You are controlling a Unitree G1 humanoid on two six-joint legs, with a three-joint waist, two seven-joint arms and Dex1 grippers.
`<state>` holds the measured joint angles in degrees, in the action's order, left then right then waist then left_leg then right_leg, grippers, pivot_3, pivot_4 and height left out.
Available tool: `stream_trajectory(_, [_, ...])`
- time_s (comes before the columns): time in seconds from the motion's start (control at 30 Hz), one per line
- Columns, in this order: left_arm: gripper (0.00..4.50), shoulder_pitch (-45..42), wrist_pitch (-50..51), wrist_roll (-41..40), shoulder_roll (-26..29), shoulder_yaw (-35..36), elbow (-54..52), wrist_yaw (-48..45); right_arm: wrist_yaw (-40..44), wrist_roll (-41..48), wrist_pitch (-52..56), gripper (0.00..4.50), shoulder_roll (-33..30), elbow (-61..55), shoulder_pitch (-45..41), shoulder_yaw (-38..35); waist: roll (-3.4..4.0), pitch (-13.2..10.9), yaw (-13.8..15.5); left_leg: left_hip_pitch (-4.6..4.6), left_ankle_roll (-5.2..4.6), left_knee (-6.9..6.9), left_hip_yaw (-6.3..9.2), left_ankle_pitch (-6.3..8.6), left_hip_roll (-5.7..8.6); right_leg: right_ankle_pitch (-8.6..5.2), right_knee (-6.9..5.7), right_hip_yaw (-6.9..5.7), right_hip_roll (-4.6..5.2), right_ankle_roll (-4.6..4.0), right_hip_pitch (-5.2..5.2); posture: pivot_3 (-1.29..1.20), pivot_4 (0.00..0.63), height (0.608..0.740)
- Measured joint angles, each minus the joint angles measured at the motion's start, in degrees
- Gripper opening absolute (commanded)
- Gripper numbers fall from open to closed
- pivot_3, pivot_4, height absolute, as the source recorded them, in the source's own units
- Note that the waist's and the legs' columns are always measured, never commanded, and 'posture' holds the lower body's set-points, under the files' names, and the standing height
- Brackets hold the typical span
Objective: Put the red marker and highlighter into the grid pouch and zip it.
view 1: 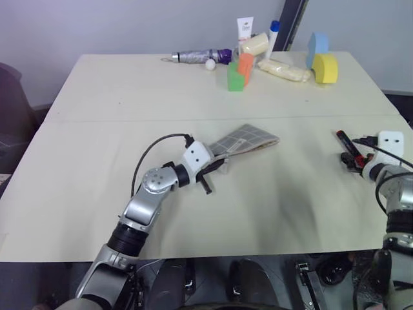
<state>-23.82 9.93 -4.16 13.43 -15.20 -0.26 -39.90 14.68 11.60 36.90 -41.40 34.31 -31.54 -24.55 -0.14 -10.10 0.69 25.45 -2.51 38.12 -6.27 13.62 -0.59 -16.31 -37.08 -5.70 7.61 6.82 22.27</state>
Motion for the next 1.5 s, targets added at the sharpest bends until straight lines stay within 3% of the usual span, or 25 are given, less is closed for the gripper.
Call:
stream_trajectory(0.23, [0.0,1.17,0.82,-0.01,0.64,0.01,-0.97,-0.02,0.99,2.84,1.55,0.41,0.02,0.26,-0.18,-0.89,0.0,0.0,0.05,0.0,0.0,0.0,0.01,0.0,0.0,0.0,0.0,0.0,0.01,0.0,-0.01,0.0,0.15,0.74])
stream_trajectory(0.37, [0.0,1.07,0.81,-0.09,1.05,0.25,-0.98,0.01,3.33,3.27,3.28,0.34,-0.01,-6.8,4.09,0.55,0.01,0.01,-0.07,0.01,-0.01,-0.01,0.01,0.01,-0.01,0.0,0.0,0.01,0.02,0.0,0.03,0.0,0.15,0.74])
stream_trajectory(0.57, [0.0,-1.49,0.03,-0.31,2.54,2.18,1.32,0.04,15.05,3.42,4.5,0.34,-4.43,-31.79,15.2,11.87,0.17,0.0,-0.06,0.02,-0.19,-0.03,0.02,0.12,-0.03,0.0,-0.01,0.02,0.01,0.0,0.09,0.0,0.15,0.74])
stream_trajectory(0.77, [0.0,-2.47,-1.08,-0.35,3.56,3.6,3.05,-0.58,24.2,9.12,6.89,0.34,-8.3,-54.48,16.45,15.53,0.1,-0.03,0.16,0.02,-0.26,-0.02,0.09,0.16,-0.04,0.0,0.03,0.0,0.02,0.0,0.03,0.0,0.15,0.74])
stream_trajectory(0.97, [0.0,-2.44,-1.51,-0.33,3.4,3.6,3.19,-0.86,25.39,8.69,8.34,0.34,-9.0,-56.39,16.36,19.6,0.08,-0.05,0.18,0.04,-0.25,0.02,0.09,0.16,0.03,0.0,0.04,0.0,0.09,0.0,0.04,0.0,0.15,0.74])
stream_trajectory(1.5, [0.0,-2.31,-1.55,-0.32,3.3,3.51,3.17,-0.88,27.96,5.03,5.84,0.34,-10.77,-54.24,16.63,22.0,0.07,-0.05,0.1,0.04,-0.15,0.01,0.08,0.1,0.01,0.0,0.04,-0.01,0.06,0.0,0.03,0.0,0.15,0.74])
